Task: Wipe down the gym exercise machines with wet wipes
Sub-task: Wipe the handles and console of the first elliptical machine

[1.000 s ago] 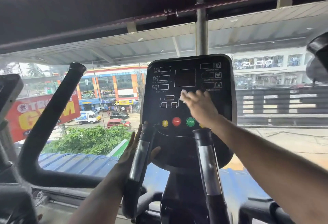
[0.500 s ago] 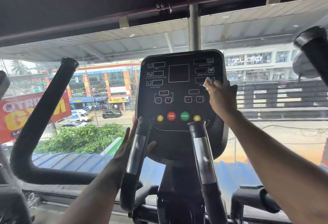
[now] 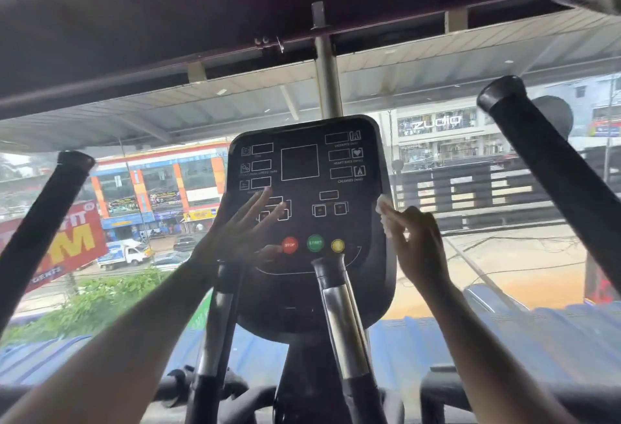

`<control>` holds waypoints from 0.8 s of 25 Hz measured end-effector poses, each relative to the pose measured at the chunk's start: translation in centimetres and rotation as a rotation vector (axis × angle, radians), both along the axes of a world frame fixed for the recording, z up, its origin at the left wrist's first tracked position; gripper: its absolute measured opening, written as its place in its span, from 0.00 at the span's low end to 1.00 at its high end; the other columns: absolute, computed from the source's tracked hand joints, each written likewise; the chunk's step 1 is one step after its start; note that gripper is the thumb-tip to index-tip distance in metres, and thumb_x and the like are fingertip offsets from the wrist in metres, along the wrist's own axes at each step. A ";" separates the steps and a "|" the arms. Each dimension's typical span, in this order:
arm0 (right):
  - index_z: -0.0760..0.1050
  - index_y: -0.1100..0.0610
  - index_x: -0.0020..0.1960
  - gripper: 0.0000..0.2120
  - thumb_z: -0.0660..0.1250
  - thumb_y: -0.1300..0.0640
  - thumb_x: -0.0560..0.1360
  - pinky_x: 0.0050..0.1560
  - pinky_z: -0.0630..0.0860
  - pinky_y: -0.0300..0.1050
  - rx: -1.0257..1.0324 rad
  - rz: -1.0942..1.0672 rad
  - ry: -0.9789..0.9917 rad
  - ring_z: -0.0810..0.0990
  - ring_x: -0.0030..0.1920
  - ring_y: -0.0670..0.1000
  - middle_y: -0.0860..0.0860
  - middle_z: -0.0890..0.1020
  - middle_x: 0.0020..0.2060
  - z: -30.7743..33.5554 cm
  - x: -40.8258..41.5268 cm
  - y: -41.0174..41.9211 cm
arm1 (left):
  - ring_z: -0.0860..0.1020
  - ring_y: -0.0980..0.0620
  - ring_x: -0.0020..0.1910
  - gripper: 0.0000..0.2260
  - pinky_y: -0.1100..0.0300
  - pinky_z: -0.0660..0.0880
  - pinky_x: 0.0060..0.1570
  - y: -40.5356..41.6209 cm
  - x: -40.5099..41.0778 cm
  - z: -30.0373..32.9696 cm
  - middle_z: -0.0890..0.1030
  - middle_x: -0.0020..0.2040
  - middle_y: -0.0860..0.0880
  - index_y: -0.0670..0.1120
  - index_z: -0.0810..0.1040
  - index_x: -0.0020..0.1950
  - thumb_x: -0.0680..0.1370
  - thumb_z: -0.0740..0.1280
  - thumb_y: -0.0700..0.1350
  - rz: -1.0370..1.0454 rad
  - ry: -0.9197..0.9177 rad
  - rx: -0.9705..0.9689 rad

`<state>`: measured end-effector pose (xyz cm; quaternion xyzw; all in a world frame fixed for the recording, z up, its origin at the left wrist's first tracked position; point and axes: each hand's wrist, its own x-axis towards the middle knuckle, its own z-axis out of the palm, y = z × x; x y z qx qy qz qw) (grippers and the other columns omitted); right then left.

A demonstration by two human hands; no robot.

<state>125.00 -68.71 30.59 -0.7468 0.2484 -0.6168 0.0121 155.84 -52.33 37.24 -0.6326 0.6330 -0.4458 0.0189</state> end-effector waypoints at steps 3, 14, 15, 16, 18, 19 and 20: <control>0.83 0.51 0.63 0.12 0.70 0.58 0.80 0.45 0.75 0.47 0.129 0.003 -0.260 0.77 0.39 0.48 0.47 0.77 0.39 3.1 -0.9 -3.5 | 0.50 0.44 0.85 0.37 0.31 0.50 0.79 -3.6 -1.9 5.3 0.44 0.86 0.45 0.56 0.46 0.86 0.82 0.42 0.73 0.019 -0.025 0.167; 0.85 0.55 0.55 0.11 0.69 0.65 0.77 0.54 0.65 0.25 0.115 -0.034 -0.210 0.78 0.43 0.48 0.43 0.82 0.44 -3.2 0.9 -0.1 | 0.34 0.49 0.83 0.37 0.39 0.39 0.82 -16.0 -1.7 8.6 0.32 0.84 0.50 0.60 0.32 0.83 0.80 0.42 0.74 -0.148 -0.131 0.225; 0.85 0.55 0.55 0.10 0.68 0.63 0.77 0.53 0.65 0.26 0.098 -0.046 -0.180 0.76 0.43 0.48 0.43 0.82 0.44 -4.6 0.4 1.1 | 0.34 0.49 0.83 0.37 0.39 0.39 0.82 -16.0 -1.5 8.4 0.32 0.84 0.50 0.60 0.32 0.83 0.80 0.42 0.74 -0.156 -0.122 0.219; 0.85 0.55 0.54 0.10 0.68 0.63 0.77 0.51 0.65 0.27 0.094 -0.047 -0.160 0.74 0.43 0.46 0.44 0.82 0.44 -5.2 0.2 1.3 | 0.34 0.49 0.83 0.37 0.40 0.39 0.82 -16.0 -1.3 8.4 0.33 0.84 0.50 0.60 0.33 0.83 0.80 0.42 0.74 -0.164 -0.116 0.209; 0.85 0.57 0.53 0.09 0.68 0.65 0.77 0.47 0.66 0.27 0.122 -0.051 -0.159 0.72 0.41 0.42 0.49 0.83 0.42 -4.0 0.4 -0.7 | 0.34 0.49 0.83 0.37 0.39 0.39 0.82 -15.9 -1.6 8.3 0.33 0.84 0.50 0.60 0.33 0.83 0.81 0.43 0.74 -0.177 -0.107 0.212; 0.85 0.58 0.53 0.09 0.68 0.66 0.77 0.46 0.66 0.25 0.130 -0.047 -0.176 0.72 0.41 0.40 0.50 0.83 0.42 -2.3 0.9 -2.0 | 0.34 0.49 0.83 0.37 0.39 0.40 0.82 -15.8 -1.7 8.2 0.33 0.84 0.50 0.60 0.33 0.83 0.81 0.42 0.74 -0.178 -0.109 0.213; 0.85 0.58 0.53 0.09 0.69 0.66 0.77 0.46 0.65 0.22 0.132 -0.047 -0.188 0.72 0.40 0.39 0.51 0.84 0.42 -0.3 1.5 -3.4 | 0.34 0.49 0.83 0.37 0.39 0.41 0.82 -15.8 -1.6 8.1 0.32 0.84 0.50 0.60 0.33 0.83 0.80 0.42 0.74 -0.174 -0.109 0.209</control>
